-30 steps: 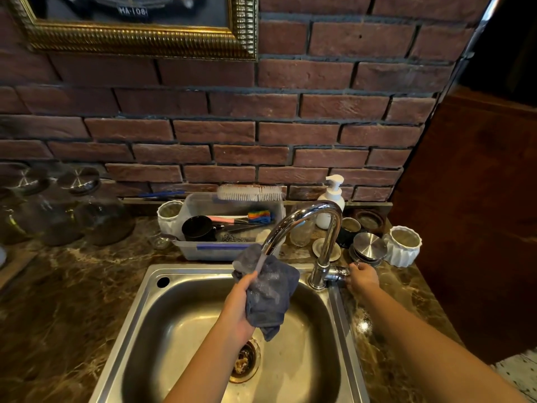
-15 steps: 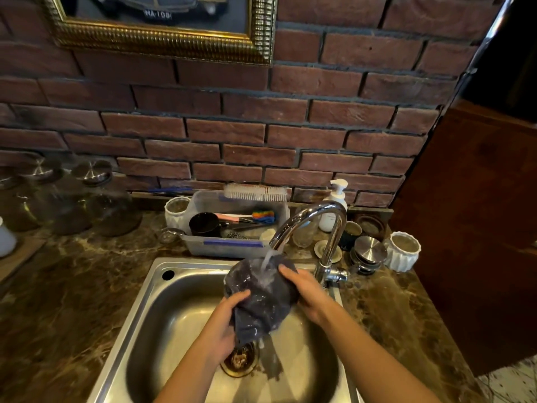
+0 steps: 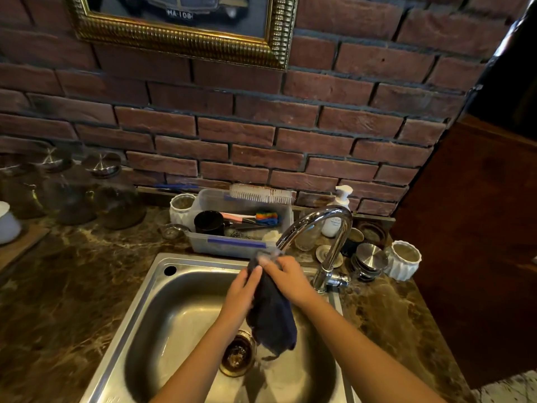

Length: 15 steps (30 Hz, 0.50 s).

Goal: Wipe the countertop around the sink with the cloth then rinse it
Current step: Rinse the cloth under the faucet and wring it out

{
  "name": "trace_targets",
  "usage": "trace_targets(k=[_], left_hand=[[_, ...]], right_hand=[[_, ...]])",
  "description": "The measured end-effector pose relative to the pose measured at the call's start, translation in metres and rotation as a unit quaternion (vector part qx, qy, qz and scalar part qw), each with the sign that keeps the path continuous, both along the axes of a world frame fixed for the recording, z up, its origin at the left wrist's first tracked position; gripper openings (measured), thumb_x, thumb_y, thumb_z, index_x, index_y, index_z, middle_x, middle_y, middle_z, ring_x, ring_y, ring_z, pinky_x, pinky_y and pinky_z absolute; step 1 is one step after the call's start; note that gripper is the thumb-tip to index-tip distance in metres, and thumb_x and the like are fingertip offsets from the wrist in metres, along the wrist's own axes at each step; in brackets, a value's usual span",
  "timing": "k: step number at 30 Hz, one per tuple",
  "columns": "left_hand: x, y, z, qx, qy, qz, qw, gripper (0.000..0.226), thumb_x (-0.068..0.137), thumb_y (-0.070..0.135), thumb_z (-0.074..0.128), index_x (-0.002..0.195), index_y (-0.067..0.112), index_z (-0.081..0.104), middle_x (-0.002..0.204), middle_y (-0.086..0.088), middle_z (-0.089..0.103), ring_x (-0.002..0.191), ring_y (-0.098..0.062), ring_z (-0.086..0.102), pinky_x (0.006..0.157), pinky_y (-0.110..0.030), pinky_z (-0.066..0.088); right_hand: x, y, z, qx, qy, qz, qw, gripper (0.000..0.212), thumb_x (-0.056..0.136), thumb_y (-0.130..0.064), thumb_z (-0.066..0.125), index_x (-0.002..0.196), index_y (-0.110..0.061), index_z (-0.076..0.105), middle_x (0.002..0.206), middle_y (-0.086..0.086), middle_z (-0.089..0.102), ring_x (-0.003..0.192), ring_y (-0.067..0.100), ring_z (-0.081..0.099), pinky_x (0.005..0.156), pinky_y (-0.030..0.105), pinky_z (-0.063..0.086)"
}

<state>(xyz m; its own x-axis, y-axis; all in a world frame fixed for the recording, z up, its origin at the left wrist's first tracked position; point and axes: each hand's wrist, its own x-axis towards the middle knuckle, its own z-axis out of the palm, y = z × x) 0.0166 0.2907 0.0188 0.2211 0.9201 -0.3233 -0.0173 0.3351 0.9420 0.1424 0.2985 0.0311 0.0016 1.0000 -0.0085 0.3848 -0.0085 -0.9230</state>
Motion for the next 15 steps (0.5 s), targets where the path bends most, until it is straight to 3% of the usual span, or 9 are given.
trace_targets(k=[2,5,7,11,13,15], left_hand=[[0.005,0.004,-0.005,0.019,0.039,-0.005,0.999,0.028,0.091,0.047,0.053,0.109,0.027,0.060,0.111,-0.002,0.066,0.105,-0.016,0.061,0.094,-0.036,0.049],[0.013,0.007,-0.007,0.038,0.049,0.019,0.998,0.016,0.097,0.033,0.050,0.104,0.024,0.061,0.099,-0.001,0.067,0.099,-0.016,0.063,0.082,-0.029,0.051],[0.018,0.008,-0.005,0.032,0.025,0.027,0.999,0.011,0.099,0.031,0.047,0.099,0.027,0.058,0.096,0.002,0.065,0.095,-0.012,0.061,0.073,-0.022,0.046],[0.026,0.010,-0.003,0.025,0.007,0.078,0.997,0.017,0.098,0.039,0.046,0.097,0.027,0.057,0.100,-0.003,0.066,0.096,-0.015,0.062,0.073,-0.027,0.048],[0.030,0.012,0.000,0.020,0.024,0.088,0.996,0.019,0.098,0.041,0.046,0.093,0.027,0.058,0.095,-0.002,0.066,0.091,-0.014,0.063,0.069,-0.025,0.049],[0.032,0.015,-0.001,-0.001,0.031,0.072,0.997,0.023,0.098,0.043,0.047,0.099,0.024,0.060,0.097,-0.003,0.065,0.092,-0.014,0.062,0.072,-0.027,0.050]], right_hand=[[-0.004,0.001,0.000,-0.001,0.040,-0.027,0.999,0.026,0.100,-0.024,0.050,0.076,-0.021,0.061,0.070,-0.006,0.060,0.069,0.005,0.057,0.069,0.023,0.046],[-0.005,0.004,-0.001,-0.019,0.080,-0.070,0.994,0.021,0.100,-0.025,0.048,0.093,-0.011,0.063,0.086,0.004,0.066,0.082,0.012,0.063,0.072,0.018,0.048],[-0.004,0.006,-0.004,-0.014,0.093,-0.083,0.992,0.023,0.100,-0.026,0.050,0.100,-0.008,0.063,0.092,0.008,0.068,0.086,0.015,0.066,0.074,0.022,0.051],[-0.007,0.008,-0.012,-0.015,0.120,-0.113,0.986,0.016,0.099,-0.027,0.051,0.092,-0.017,0.062,0.085,0.001,0.067,0.084,0.012,0.066,0.072,0.022,0.052],[-0.007,0.010,-0.015,-0.045,0.121,-0.125,0.984,0.017,0.100,-0.024,0.050,0.091,-0.013,0.061,0.082,0.003,0.065,0.079,0.013,0.065,0.064,0.017,0.051],[-0.002,0.009,-0.015,-0.063,0.129,-0.114,0.983,0.015,0.101,-0.017,0.046,0.098,-0.014,0.061,0.087,0.000,0.064,0.083,0.007,0.063,0.066,0.011,0.049]])
